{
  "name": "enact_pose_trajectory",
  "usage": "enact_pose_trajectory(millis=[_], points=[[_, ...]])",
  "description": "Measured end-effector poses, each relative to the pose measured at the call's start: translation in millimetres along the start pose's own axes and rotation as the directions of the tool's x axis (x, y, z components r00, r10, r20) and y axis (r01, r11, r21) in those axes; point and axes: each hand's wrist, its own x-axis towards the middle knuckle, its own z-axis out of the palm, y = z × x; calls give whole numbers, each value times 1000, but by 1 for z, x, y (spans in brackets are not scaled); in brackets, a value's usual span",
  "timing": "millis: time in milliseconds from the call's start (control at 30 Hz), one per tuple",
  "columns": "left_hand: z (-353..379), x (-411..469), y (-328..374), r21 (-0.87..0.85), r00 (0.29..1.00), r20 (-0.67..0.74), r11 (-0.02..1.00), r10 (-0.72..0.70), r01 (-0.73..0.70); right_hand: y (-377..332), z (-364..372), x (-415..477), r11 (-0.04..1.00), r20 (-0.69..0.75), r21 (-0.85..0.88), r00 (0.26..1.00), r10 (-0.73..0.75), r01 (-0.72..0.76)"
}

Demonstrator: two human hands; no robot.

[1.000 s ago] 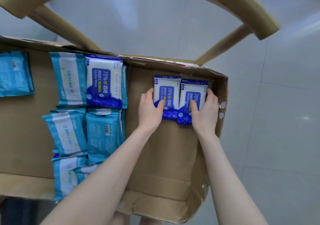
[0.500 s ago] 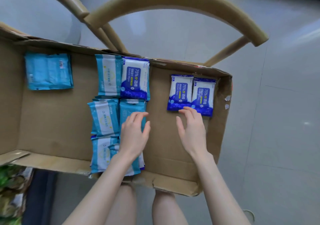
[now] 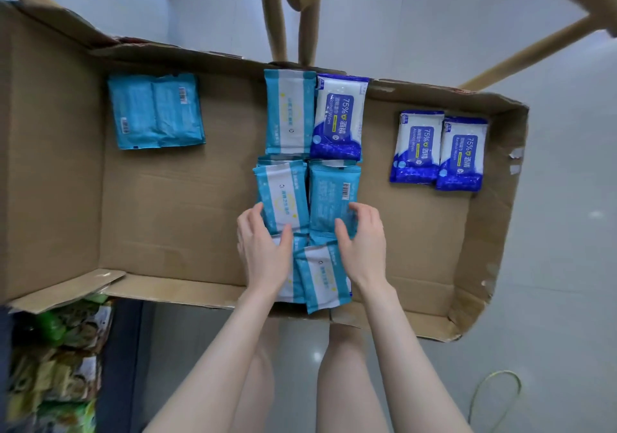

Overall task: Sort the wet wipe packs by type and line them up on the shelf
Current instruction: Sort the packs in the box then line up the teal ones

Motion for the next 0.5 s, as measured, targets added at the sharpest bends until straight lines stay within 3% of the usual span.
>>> enact_pose_trajectory(millis=[233,367,500], points=[[-3,43,-5,3,994,86,998,-70,69,-13,25,19,978,-72,-8,976,206,-207],[-2,51,-2,-11,996,63,997,-70,71,-14,24,34,974,-73,59,972,225,-221],[-4,45,3,-140,990,96,983,-104,117,-14,18,40,954,-49,178,966,254,-241]])
